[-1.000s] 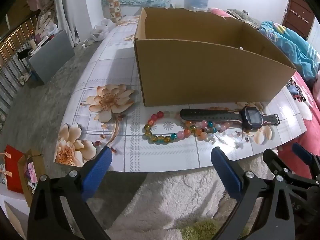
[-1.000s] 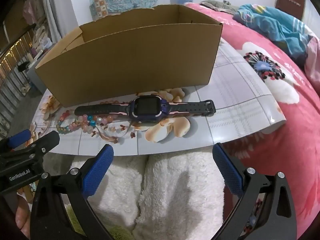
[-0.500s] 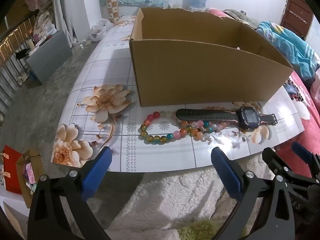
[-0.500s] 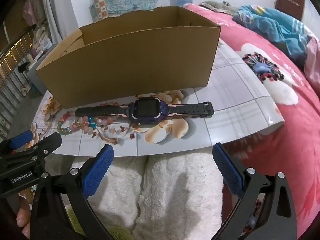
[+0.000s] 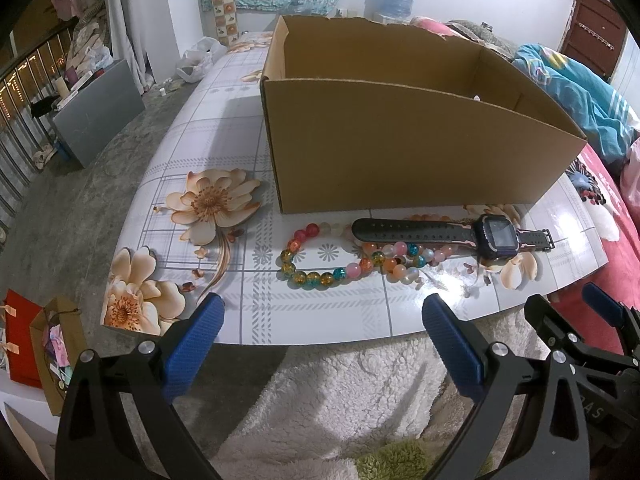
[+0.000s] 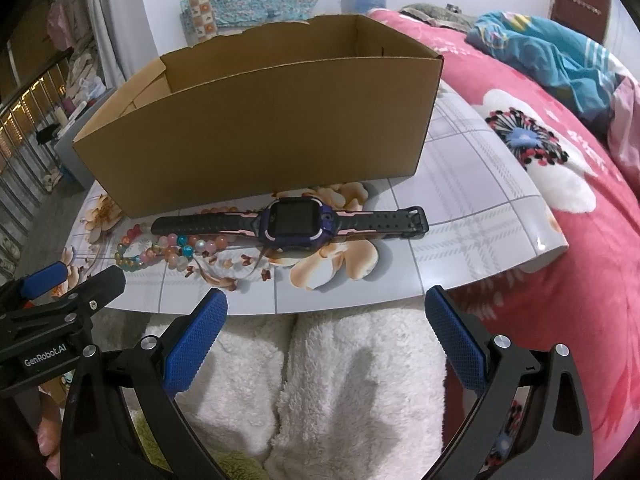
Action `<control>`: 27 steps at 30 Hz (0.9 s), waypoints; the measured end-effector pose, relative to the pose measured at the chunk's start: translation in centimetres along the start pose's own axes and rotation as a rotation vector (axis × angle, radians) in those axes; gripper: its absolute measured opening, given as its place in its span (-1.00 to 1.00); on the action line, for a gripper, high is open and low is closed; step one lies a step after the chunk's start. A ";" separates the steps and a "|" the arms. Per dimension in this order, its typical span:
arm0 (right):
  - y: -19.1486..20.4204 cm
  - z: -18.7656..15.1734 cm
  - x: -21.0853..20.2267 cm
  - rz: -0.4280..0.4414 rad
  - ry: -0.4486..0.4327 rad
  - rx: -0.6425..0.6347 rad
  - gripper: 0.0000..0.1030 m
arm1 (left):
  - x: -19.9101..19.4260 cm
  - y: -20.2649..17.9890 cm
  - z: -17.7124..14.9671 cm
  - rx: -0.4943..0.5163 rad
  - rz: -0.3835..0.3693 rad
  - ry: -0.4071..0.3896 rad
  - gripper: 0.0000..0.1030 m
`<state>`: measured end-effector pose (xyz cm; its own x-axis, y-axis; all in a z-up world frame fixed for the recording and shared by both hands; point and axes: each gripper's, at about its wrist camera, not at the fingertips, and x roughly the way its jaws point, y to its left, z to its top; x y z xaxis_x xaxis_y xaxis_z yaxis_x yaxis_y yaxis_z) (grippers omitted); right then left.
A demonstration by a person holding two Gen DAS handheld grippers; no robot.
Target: Organize jewelry
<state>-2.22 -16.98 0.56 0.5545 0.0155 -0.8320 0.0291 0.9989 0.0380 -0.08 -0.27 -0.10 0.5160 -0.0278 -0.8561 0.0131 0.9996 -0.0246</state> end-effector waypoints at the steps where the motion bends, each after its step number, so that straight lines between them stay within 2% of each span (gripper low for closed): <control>1: 0.0 0.0 0.0 -0.001 -0.001 -0.001 0.85 | 0.0 0.0 0.0 0.000 -0.001 0.001 0.89; 27: 0.1 0.4 -0.2 -0.001 -0.007 -0.003 0.85 | 0.2 0.3 0.0 -0.010 0.007 0.004 0.89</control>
<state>-2.01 -16.85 0.91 0.5601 0.0138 -0.8283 0.0275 0.9990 0.0352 0.02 0.06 -0.26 0.5127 -0.0211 -0.8583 0.0012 0.9997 -0.0239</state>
